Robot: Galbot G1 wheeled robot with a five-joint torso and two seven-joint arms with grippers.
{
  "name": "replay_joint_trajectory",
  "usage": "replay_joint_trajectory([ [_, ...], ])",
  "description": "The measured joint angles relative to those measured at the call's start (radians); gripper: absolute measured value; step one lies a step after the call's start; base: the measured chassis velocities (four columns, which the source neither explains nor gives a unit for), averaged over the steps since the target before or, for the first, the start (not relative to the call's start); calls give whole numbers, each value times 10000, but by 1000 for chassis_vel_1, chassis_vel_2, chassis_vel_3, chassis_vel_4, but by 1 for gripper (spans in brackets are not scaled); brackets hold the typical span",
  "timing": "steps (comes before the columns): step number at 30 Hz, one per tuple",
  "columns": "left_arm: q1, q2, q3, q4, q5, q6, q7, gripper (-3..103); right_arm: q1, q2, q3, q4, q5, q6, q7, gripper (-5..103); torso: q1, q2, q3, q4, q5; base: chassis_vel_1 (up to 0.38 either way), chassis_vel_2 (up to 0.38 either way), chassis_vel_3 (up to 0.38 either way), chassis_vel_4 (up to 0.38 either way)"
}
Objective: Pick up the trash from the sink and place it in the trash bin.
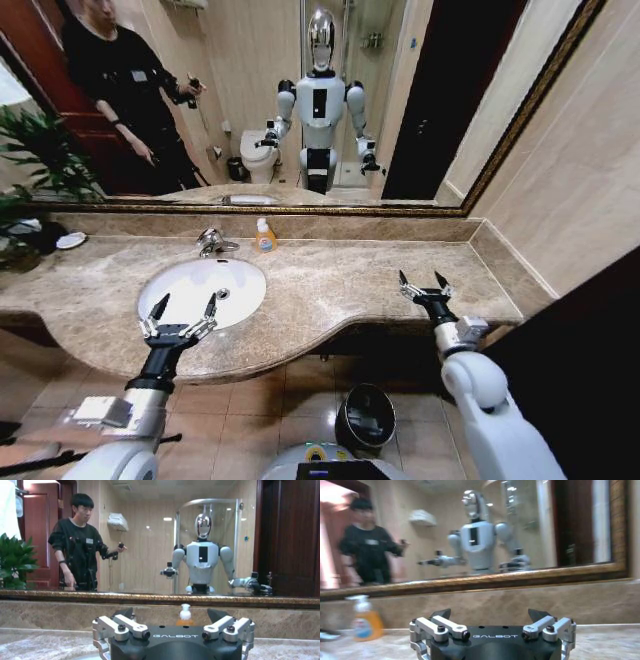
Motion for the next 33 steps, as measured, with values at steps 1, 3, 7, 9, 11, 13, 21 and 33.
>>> replay_joint_trajectory([
  [1,0,0,0,0,0,0,0,100,-12,-174,141,0,83,-111,-83,100,0,0,0,-1,-2,0,0,0,0],
  [3,0,0,0,0,0,0,0,100,-83,-275,269,65,73,-202,-111,100,0,0,0,0,-1,0,0,0,0],
  [7,0,0,0,0,0,0,0,100,-665,-251,745,613,-31,-604,-62,100,-1,0,-1,-1,0,0,0,0,0],
  [9,0,0,0,0,0,0,0,100,-807,-196,923,705,-158,-628,-68,100,-1,0,-1,-1,1,0,0,0,0],
  [11,0,0,0,0,0,0,0,100,-1115,-78,1384,911,-461,-633,-92,100,-1,0,-1,-1,0,0,0,0,0],
  [13,0,0,0,0,0,0,0,100,-1278,-31,1586,1022,-533,-603,-105,100,-1,0,-1,-2,-1,0,0,0,0],
  [21,0,0,0,0,0,0,1,100,-2134,425,1583,1166,-232,1287,-790,100,-1,1,-1,-2,2,0,0,0,0],
  [33,0,0,0,0,0,0,0,100,-2469,911,1502,1285,-1144,1393,-498,100,-1,1,-1,-2,-2,0,0,0,0],
])
